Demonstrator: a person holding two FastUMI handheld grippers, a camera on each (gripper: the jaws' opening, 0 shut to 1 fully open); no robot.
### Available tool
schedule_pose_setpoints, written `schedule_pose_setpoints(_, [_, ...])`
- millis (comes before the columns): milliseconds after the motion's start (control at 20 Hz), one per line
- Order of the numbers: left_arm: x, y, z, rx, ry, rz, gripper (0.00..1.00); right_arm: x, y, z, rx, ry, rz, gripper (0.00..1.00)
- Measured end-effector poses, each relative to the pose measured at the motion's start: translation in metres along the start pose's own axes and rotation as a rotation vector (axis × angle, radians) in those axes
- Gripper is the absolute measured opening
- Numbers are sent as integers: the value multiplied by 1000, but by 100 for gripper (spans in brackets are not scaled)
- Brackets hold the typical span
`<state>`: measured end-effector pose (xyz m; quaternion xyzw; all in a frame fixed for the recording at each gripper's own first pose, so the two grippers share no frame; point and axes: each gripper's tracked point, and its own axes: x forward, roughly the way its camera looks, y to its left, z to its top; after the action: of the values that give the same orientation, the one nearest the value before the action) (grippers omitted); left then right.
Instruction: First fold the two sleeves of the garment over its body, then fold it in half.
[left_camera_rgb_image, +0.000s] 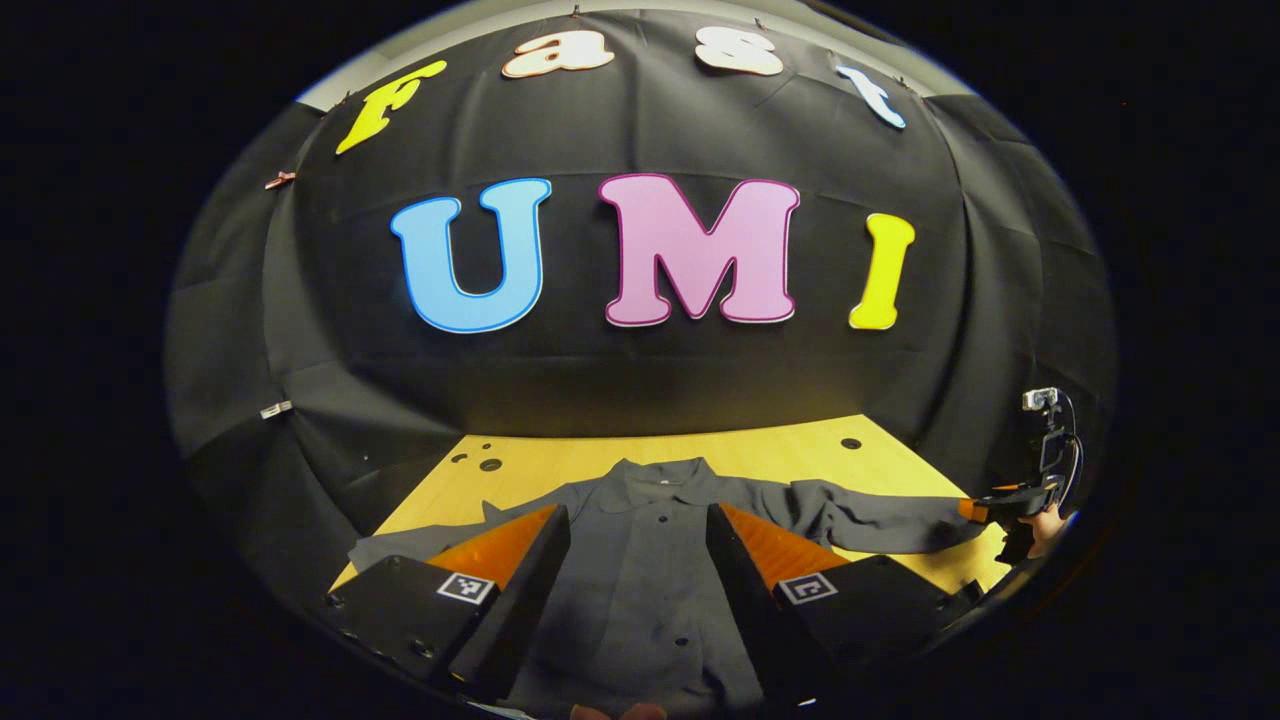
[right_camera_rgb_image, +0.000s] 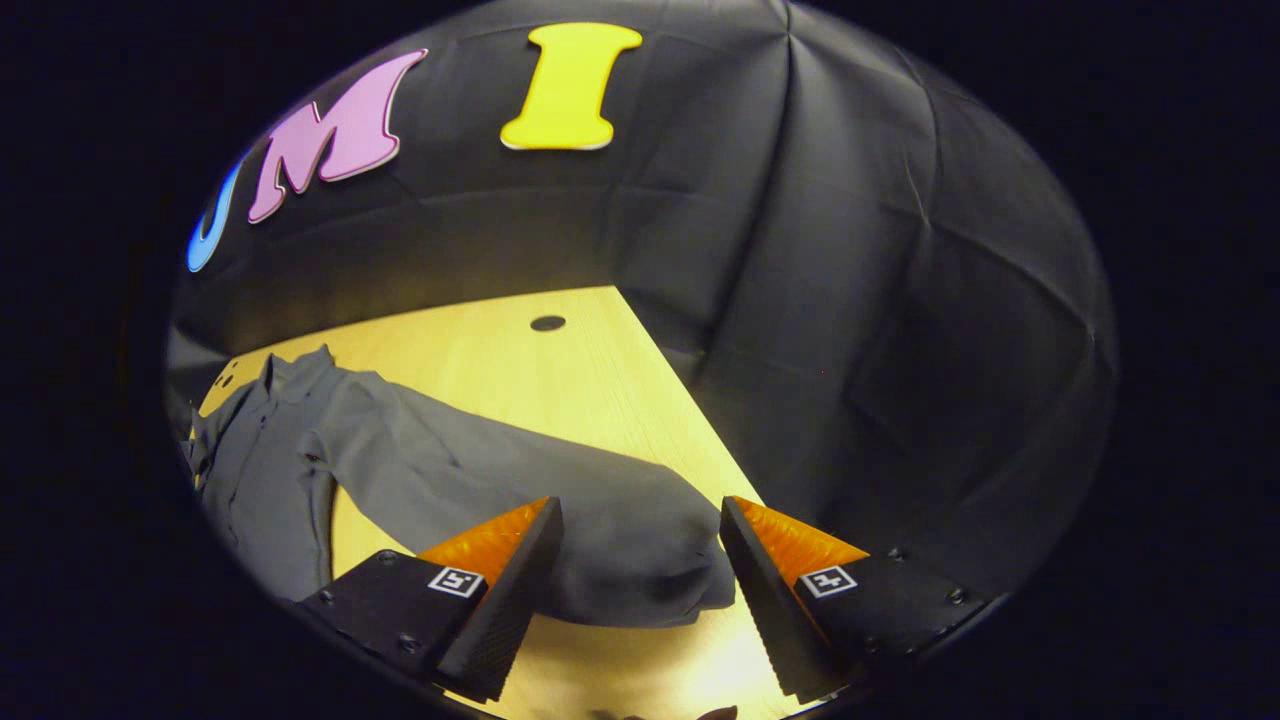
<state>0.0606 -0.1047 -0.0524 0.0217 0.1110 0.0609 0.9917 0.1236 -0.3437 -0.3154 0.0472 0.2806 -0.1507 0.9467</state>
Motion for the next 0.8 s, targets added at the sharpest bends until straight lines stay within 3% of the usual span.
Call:
schedule_pose_setpoints(250, [6,-9,2,54,13,42,88,27,-10,-45,26,123,13,99])
schedule_pose_setpoints(350, [6,-12,4,62,16,50,89,26,-7,-45,28,114,49,99])
schedule_pose_setpoints(450, [6,-12,4,64,21,59,92,24,-1,-50,-18,102,90,60])
schedule_pose_setpoints(550, [7,-12,5,56,23,62,92,26,-3,-48,-73,89,71,7])
schedule_pose_setpoints(600, [6,-11,8,56,19,64,92,19,-5,-42,-95,84,63,12])
schedule_pose_setpoints(650, [4,-10,10,62,10,64,94,15,-6,-38,-104,69,55,6])
schedule_pose_setpoints(800, [-4,0,12,80,1,65,92,6,-6,-29,-119,25,18,6])
